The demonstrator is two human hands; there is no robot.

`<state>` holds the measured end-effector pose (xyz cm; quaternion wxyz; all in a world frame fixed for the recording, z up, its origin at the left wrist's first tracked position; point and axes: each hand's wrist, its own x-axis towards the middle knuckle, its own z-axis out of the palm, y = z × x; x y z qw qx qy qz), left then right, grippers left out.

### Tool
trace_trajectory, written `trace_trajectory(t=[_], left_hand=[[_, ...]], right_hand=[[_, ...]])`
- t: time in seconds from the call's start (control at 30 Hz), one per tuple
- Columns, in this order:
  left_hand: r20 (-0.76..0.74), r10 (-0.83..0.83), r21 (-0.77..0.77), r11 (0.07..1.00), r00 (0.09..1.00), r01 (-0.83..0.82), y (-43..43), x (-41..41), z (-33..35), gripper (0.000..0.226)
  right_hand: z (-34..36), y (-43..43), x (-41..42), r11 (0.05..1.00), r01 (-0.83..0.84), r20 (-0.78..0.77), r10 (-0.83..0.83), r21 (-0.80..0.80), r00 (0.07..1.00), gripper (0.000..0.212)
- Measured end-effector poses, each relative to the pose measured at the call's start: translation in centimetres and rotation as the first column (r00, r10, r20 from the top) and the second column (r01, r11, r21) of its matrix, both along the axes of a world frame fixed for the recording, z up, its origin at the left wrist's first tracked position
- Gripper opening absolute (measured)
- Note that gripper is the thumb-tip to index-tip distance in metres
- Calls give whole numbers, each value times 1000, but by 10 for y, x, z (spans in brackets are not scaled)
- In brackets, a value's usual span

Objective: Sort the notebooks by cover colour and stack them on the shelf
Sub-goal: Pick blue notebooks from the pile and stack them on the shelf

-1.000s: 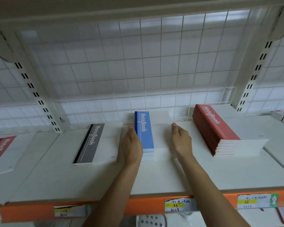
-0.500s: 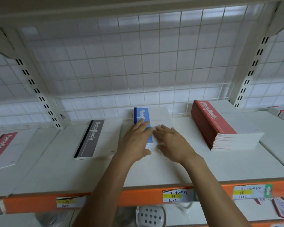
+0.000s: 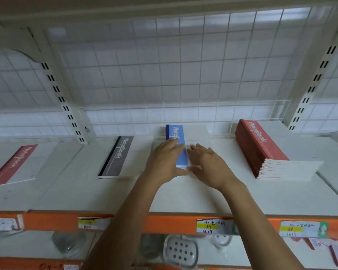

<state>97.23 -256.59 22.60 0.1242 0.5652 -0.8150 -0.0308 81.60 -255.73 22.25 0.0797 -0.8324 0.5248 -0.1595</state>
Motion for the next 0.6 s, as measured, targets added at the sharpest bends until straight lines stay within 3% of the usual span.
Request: trace_trajectory(t=[0.1, 0.2, 0.43, 0.6], left_hand=[[-175, 27, 13, 1000, 984, -25, 6, 16, -4, 82], [-255, 39, 22, 999, 966, -34, 20, 42, -6, 67], [-223, 248, -168, 943, 943, -287, 64, 147, -17, 41], [-132, 421, -209, 873, 898, -440, 110, 251, -20, 48]], right_hand=[[-1, 8, 17, 997, -32, 62, 36, -70, 997, 33], [-3, 14, 50, 993, -27, 118, 41, -119, 992, 30], [-8, 42, 176, 981, -120, 206, 150, -153, 967, 42], [-19, 72, 286, 983, -160, 253, 178, -92, 951, 42]])
